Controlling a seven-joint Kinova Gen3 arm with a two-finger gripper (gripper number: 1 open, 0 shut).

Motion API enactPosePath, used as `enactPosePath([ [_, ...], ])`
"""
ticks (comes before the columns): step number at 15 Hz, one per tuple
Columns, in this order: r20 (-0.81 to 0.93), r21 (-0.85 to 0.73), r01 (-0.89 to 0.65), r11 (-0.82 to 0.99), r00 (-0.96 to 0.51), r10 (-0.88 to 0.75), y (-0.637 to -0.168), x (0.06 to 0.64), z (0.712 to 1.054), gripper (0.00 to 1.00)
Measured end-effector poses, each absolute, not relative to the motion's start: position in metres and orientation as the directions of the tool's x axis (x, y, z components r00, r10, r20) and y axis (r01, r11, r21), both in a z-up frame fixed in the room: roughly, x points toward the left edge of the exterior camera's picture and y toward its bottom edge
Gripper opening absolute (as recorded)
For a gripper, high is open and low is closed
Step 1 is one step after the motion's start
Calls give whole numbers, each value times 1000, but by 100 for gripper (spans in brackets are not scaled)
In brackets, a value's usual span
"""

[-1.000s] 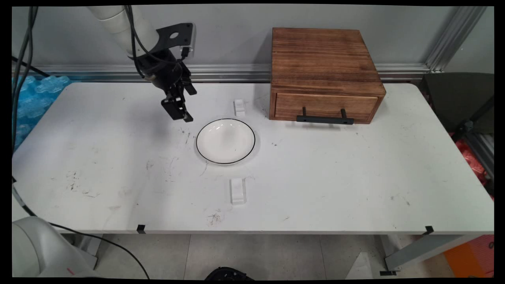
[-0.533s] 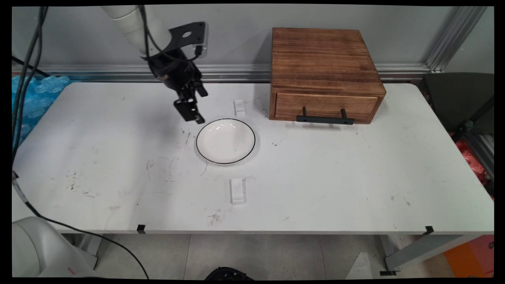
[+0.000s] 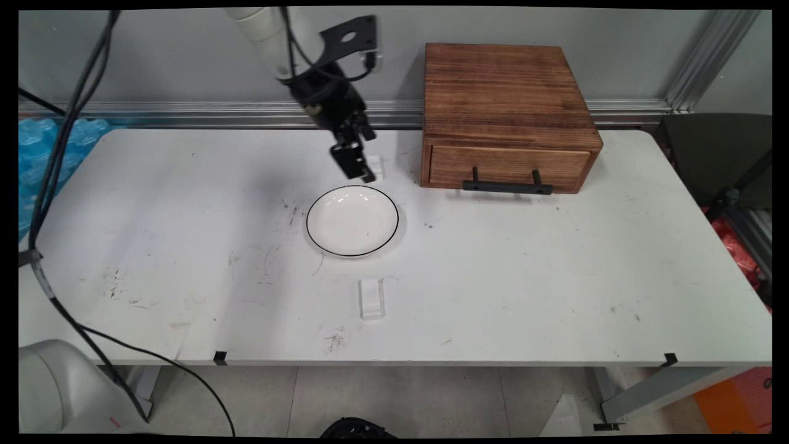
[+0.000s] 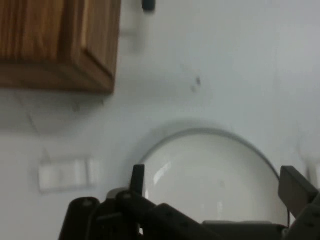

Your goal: Open the drawer

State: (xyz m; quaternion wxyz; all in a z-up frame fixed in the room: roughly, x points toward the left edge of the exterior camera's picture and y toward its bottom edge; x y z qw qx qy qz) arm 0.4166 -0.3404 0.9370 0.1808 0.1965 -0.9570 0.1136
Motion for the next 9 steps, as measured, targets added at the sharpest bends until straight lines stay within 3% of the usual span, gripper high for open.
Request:
enactPosePath([
  [9, 477, -172, -399, 901, -834, -278, -369, 355, 934, 100],
])
